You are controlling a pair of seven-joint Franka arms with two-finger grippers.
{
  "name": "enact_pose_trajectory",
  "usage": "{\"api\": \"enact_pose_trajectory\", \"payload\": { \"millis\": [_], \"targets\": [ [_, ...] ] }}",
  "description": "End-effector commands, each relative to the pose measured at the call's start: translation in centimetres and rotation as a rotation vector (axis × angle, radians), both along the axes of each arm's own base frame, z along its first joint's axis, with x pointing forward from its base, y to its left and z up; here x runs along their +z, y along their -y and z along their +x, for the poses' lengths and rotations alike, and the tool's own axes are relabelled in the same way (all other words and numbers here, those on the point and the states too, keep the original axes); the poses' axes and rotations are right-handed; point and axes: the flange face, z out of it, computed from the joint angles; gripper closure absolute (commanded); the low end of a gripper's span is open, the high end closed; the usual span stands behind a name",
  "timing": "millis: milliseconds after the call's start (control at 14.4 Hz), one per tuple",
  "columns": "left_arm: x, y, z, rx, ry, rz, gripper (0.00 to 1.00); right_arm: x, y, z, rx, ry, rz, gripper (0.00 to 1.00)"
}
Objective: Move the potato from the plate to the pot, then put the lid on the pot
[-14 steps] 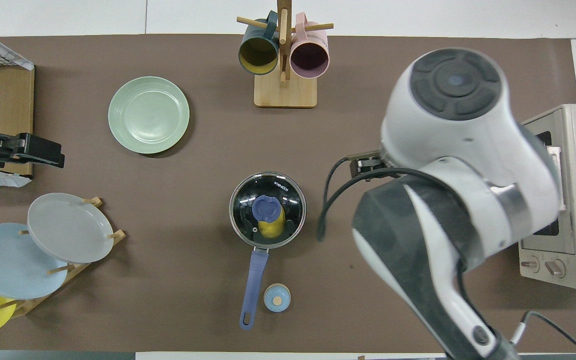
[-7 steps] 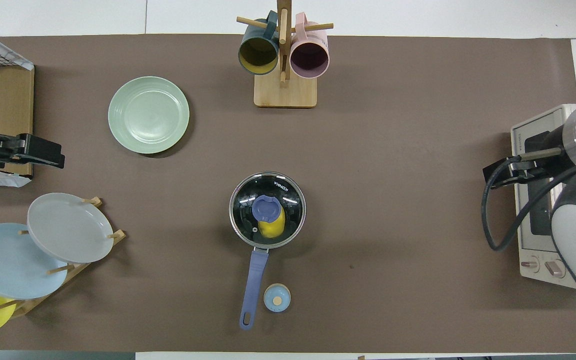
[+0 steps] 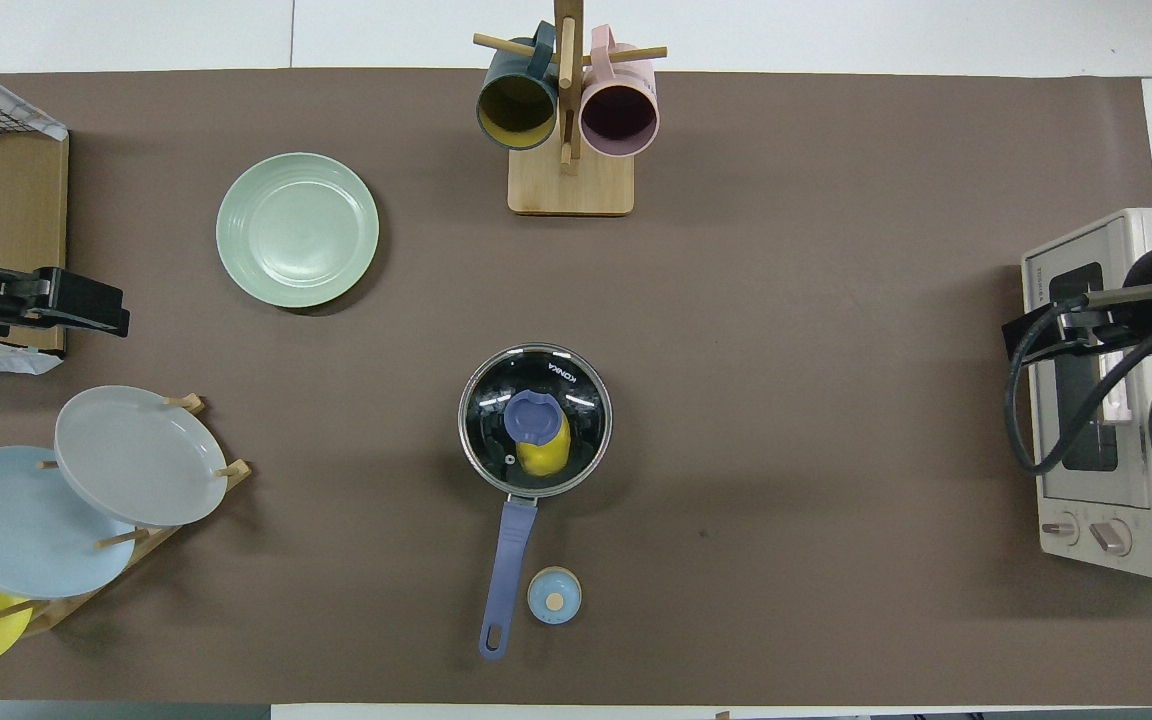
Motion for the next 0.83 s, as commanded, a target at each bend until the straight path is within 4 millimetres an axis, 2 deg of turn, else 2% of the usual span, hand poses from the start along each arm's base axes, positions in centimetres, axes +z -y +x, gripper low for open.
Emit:
{"api": "enact_pose_trajectory", "payload": {
  "millis": [0, 277, 762],
  "targets": [
    [0.3, -0.8, -0.8, 0.006, -0.002, 0.016, 0.00, 0.0, 0.3, 0.0, 0.018, 0.016, 0.022, 0.00],
    [0.2, -1.1, -0.8, 0.010, -0.005, 0.017, 0.00, -0.4, 2.7, 0.3, -0.023, 0.014, 0.046, 0.00],
    [0.3, -1.0, -0.8, 0.009, -0.004, 0.016, 0.00, -0.2, 2.6, 0.5, -0.023, 0.020, 0.051, 0.00]
  ]
}}
